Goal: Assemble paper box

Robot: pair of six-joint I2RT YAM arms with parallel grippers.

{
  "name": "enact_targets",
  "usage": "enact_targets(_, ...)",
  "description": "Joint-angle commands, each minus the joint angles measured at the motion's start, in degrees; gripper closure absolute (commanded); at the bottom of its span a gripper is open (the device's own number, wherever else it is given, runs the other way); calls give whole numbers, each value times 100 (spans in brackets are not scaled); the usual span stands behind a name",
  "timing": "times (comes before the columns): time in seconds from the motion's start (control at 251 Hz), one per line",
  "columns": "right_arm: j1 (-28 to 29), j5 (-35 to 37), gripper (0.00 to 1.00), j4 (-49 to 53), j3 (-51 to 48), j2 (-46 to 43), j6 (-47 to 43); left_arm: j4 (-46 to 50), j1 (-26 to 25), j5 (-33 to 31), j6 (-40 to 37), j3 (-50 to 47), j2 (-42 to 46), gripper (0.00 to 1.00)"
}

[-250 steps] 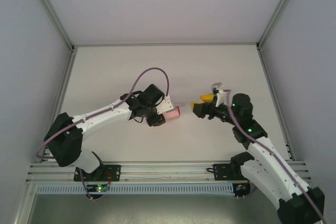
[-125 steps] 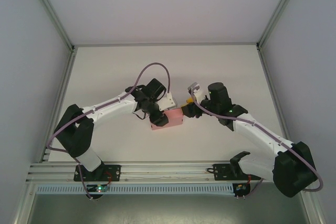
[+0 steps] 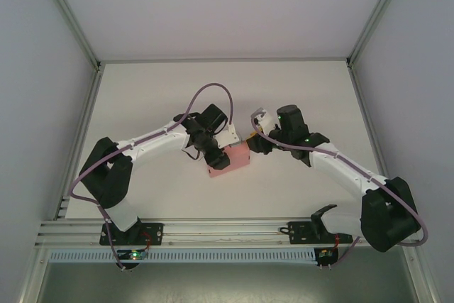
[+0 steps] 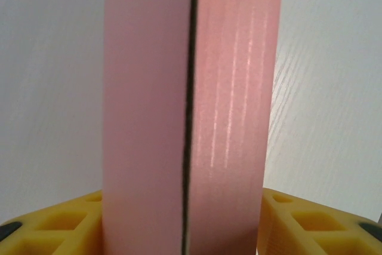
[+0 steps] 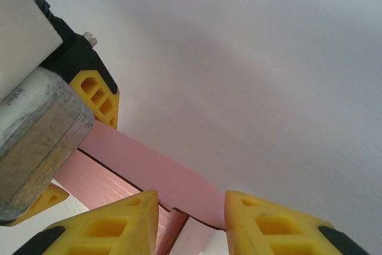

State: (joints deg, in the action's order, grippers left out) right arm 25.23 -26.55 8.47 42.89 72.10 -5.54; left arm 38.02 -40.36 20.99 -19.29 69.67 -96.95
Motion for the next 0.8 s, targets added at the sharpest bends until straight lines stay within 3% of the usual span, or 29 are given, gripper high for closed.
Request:
enact_targets(0.0,-49,168,62,295,119,111,-271,490,40,204,-194,-67,-151,44)
enact_targets(0.096,-115,179,56,305,147,156,-587,487,41,246,-341,-111,-118,44)
enact_targets(0.279,-322,-433,56,418,120,81,-1355,526,41,442,-697,-143,-74,44)
enact_targets(0.467,-379,-1570,51,902,-35,-85,-2329,374,34,471,-1028,-305,184,44)
enact_targets(0.63,-397,-971,52,828,-32,-87,-2187,399,-22,295,-1134,-303,301,44)
enact_targets(0.798,-406,-1241,47,1079,-53,-100,-2544,458,-120,-20,-1191,-283,148,44)
